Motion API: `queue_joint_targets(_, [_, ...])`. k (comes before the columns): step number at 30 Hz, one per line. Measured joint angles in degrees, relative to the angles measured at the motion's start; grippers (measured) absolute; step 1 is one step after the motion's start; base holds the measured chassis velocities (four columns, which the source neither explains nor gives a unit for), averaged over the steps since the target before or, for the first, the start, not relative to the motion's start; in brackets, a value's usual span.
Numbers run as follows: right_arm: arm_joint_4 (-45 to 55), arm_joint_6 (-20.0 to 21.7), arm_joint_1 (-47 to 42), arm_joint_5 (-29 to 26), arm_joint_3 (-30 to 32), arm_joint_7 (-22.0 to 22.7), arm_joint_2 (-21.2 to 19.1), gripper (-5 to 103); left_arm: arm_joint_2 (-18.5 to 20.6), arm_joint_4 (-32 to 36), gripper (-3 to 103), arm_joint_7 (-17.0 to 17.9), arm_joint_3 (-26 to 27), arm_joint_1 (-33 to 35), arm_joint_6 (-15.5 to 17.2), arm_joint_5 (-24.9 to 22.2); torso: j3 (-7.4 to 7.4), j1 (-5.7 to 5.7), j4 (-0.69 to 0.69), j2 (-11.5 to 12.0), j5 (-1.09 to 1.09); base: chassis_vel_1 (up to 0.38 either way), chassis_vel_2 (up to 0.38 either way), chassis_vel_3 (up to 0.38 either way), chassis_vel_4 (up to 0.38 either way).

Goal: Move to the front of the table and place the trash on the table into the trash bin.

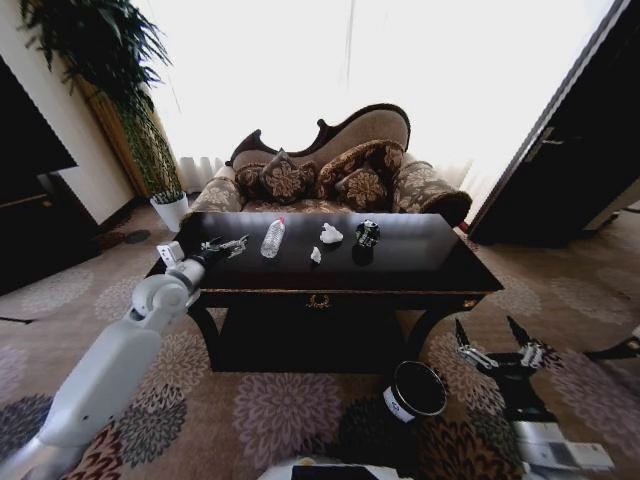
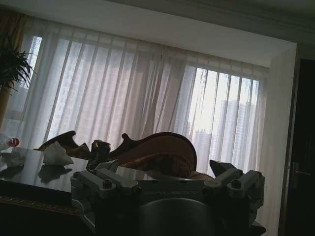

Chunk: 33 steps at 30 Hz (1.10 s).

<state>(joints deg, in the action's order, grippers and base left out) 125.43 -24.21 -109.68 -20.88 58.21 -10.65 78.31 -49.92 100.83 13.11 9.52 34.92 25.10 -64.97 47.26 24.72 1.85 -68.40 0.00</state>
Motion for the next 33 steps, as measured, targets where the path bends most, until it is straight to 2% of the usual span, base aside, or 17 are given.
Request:
queue_joint_targets(2, [-0.7,-0.3,0.1,0.0,0.1,0.0,0.1,100,-1.7,-3.8,100,0.8,-4.7,-5.5,0.6,-1.4,0.0,0.0,0.01,0.0,-0.01,0.0,0.0,0.0,0.0])
queue_joint_targets(5, [-1.0,-0.5,0.2,0.0,0.1,0.0,0.1,100,-3.2,-6.1,100,1.5,-7.4,-9.2,1.5,-3.6,0.0,0.01,0.01,0.0,0.01,0.0,0.0,0.0,0.0])
queue_joint_targets(8, [-1.7,-0.5,0.3,0.0,0.2,-0.1,0.1,100,-6.6,-8.3,100,6.6,-9.6,-13.9,5.0,-10.5,0.0,0.0,0.02,0.0,0.0,0.0,0.0,0.0,0.0])
queue_joint_targets(10, [-1.9,-0.5,0.3,0.0,0.2,-0.1,0.0,100,-7.0,-8.4,100,7.5,-9.7,-14.2,5.7,-11.1,-0.01,0.0,0.02,0.0,0.01,0.0,0.0,0.0,0.0])
queue_joint_targets(12, [-2.4,-0.6,0.4,0.0,0.3,-0.1,0.0,100,-7.6,-7.0,100,11.0,-9.7,-14.3,8.0,-12.1,0.0,0.0,0.02,0.0,0.01,0.0,0.0,0.0,0.0])
queue_joint_targets(16, [-2.8,-0.8,0.5,0.0,0.3,-0.1,0.1,100,-6.5,-3.1,100,13.7,-8.7,-11.9,9.8,-12.1,0.0,0.0,0.0,0.0,-0.01,0.0,0.0,0.0,0.0])
queue_joint_targets(18, [-3.2,-0.9,0.7,0.0,0.3,-0.1,0.0,100,-4.8,-0.1,100,17.0,-7.3,-10.6,11.0,-13.2,-0.02,-0.02,-0.03,0.0,-0.02,0.0,0.0,0.0,0.0])
queue_joint_targets(19, [-3.2,-0.9,0.7,0.0,0.3,-0.1,0.0,100,-4.8,-0.1,100,17.0,-7.3,-10.6,11.0,-13.2,-0.02,-0.02,-0.03,0.0,-0.02,0.0,0.0,0.0,0.0])
queue_joint_targets(21, [-3.3,-0.9,0.9,0.0,0.2,-0.2,0.0,100,-3.7,0.7,100,19.7,-6.7,-10.8,12.1,-14.9,-0.02,-0.02,-0.03,0.0,-0.02,0.0,0.0,0.0,0.0])
queue_joint_targets(22, [-3.6,-1.0,1.1,0.5,-0.1,-0.2,0.0,100,-2.4,0.4,100,23.5,-6.7,-12.5,13.8,-17.6,-0.02,-0.02,-0.02,0.0,-0.01,0.0,0.0,0.0,0.0])
queue_joint_targets(25, [-3.8,-1.0,1.3,1.1,-0.5,-0.3,0.0,100,-1.7,-1.1,100,25.7,-7.5,-14.3,15.4,-19.4,-0.02,-0.02,-0.01,0.0,0.01,0.0,0.0,0.0,0.0])
queue_joint_targets(27, [-3.8,-1.1,1.4,1.7,-0.9,-0.7,0.2,100,-1.9,-4.6,100,27.6,-9.0,-16.7,17.0,-21.8,-0.01,-0.01,-0.01,0.0,0.0,0.0,0.0,0.0,0.0])
queue_joint_targets(30, [-3.8,-1.2,1.4,2.0,-0.9,-0.9,0.3,100,-3.1,-7.3,100,27.6,-10.3,-18.0,17.3,-22.4,-0.01,-0.02,-0.01,0.0,0.0,0.0,0.0,0.0,0.0])
queue_joint_targets(33, [-3.5,-1.3,1.1,2.0,-0.8,-1.0,0.3,100,-6.5,-11.5,100,24.3,-12.3,-19.3,17.4,-18.8,-0.01,-0.02,0.0,0.0,-0.02,0.0,0.0,0.0,0.0])
